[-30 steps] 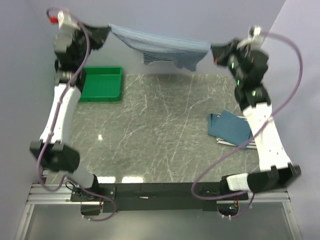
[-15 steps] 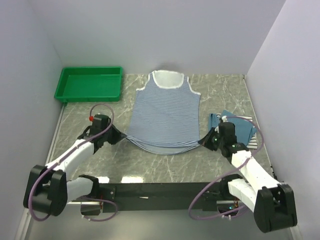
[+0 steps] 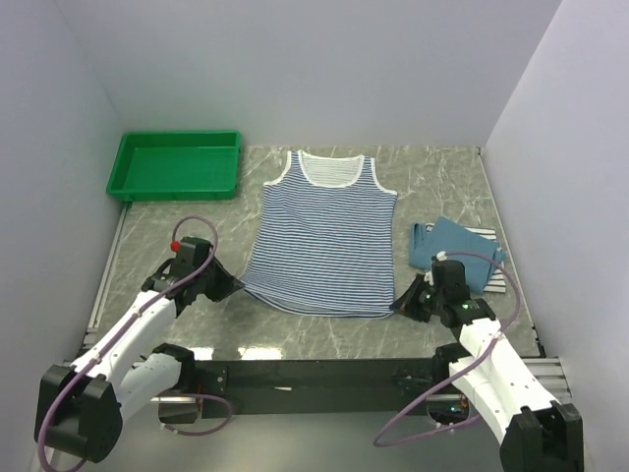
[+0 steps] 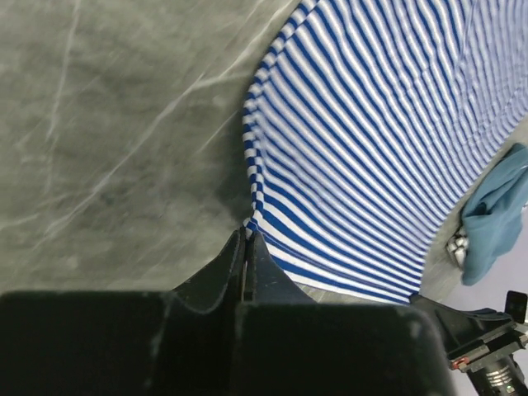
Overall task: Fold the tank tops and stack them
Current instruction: Flatten the tank top out
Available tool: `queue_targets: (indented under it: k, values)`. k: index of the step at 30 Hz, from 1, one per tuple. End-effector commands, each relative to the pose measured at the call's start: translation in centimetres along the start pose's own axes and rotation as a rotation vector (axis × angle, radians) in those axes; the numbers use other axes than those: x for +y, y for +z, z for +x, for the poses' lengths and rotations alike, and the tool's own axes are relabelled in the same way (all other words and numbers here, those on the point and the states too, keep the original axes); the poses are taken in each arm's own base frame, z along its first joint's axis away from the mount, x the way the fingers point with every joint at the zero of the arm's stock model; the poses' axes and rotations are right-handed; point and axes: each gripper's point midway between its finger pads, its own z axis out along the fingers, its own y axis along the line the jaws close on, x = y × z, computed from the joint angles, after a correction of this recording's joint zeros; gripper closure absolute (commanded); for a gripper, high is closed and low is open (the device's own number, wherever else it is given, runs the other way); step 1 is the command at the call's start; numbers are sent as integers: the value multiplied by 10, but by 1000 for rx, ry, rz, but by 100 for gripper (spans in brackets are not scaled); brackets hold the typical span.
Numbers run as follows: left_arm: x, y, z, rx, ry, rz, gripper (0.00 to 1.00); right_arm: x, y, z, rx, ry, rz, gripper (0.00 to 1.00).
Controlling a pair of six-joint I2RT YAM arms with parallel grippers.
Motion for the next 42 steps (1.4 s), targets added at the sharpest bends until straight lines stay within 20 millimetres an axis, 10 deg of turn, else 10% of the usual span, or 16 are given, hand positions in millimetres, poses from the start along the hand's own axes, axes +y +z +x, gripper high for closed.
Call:
queue_targets:
  k: [1,7,12,20,30,35,42]
  values:
    - [16,-7,13,43,13,-47,94,-9,-9,23,81,32,29,95]
    - [0,-20,8,34,78,5,55,-5,-24,18,45,22,37,52]
    - [-29,-43,-18,-61,145,56,48,7,-28,6,-15,12,12,49]
    - [-94,-32,-76,-160,321,76,51,127,-3,-15,-114,-184,-104,55]
    - [-152,-96,-185,-361,155,231,55,300,85,83,18,-455,-164,60]
    - [-181,-116,-196,-366,153,316,57,312,136,129,64,-536,-70,66]
    - [-182,-124,-207,-373,131,347,57,324,150,152,79,-570,-48,66]
